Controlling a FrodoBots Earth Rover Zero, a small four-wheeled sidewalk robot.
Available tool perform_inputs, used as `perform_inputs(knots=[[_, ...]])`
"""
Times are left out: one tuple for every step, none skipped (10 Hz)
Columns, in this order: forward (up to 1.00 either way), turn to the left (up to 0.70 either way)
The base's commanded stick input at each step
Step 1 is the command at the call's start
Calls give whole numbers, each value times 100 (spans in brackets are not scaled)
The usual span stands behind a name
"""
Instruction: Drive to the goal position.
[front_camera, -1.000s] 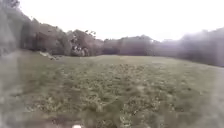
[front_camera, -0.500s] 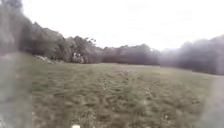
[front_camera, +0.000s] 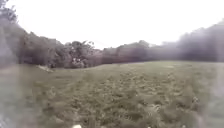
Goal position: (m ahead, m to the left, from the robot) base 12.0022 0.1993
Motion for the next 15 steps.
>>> perform_inputs(knots=[[70, 0], [70, 0], [70, 0], [70, 0], [70, 0], [70, 0], [70, 0], [70, 0], [70, 0], [70, 0], [70, 0], [70, 0], [70, 0], [70, 0], [70, 0]])
